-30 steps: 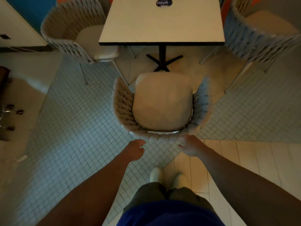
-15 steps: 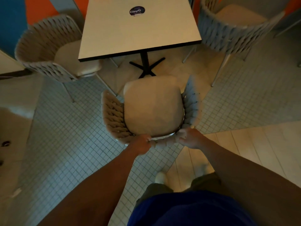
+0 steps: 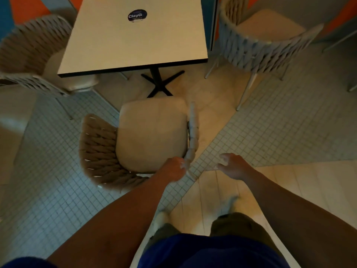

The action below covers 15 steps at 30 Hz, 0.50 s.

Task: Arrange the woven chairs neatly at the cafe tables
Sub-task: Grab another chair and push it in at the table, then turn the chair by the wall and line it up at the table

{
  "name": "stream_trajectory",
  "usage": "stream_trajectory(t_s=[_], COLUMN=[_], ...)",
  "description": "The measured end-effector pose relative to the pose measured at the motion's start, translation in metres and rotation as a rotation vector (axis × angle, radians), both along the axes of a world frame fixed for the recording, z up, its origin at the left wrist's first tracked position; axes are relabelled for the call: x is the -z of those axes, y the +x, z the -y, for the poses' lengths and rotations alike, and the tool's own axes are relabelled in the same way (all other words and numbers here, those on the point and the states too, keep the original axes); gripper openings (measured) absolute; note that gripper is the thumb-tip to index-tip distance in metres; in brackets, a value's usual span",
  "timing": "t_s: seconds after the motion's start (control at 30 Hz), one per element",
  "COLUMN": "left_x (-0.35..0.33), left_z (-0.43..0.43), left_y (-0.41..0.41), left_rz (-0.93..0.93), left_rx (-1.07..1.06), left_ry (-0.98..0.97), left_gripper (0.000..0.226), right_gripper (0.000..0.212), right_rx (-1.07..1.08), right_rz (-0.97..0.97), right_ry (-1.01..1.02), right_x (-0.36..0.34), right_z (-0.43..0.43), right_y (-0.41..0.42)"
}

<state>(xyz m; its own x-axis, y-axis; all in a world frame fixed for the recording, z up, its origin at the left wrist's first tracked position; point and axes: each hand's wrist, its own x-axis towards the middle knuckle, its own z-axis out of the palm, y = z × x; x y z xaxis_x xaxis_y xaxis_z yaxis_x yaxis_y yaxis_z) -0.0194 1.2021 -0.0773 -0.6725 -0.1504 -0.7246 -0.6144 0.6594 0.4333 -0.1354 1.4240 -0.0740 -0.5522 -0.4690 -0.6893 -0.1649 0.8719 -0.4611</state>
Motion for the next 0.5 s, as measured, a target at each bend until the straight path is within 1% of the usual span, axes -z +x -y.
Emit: stream_trajectory(t_s=[0.13, 0.27, 0.4, 0.5], left_x=[0.000, -0.002, 0.001, 0.006], left_z=[-0.051, -0.095, -0.111, -0.107], left_y=[-0.048, -0.097, -0.155, -0.201], left_rz=[0.014, 0.027, 0.044, 0.034], left_rx=[-0.030, -0.059, -0.034, -0.015], left_ry=[-0.006, 0.036, 0.002, -0.010], left_gripper=[0.046, 0.045, 0.043, 0.043], right_gripper=[0.065, 0.061, 0.062, 0.064], right_rx=[-0.023, -0.029, -0.022, -0.041], right_rz=[0.020, 0.011, 0.020, 0.022], right_ry=[0.008, 0.015, 0.023, 0.024], right_x=[-0.002, -0.009, -0.009, -0.006], right_z=[-0.051, -0.091, -0.111, -0.109], right_y=[-0.052, -0.111, -0.164, -0.211])
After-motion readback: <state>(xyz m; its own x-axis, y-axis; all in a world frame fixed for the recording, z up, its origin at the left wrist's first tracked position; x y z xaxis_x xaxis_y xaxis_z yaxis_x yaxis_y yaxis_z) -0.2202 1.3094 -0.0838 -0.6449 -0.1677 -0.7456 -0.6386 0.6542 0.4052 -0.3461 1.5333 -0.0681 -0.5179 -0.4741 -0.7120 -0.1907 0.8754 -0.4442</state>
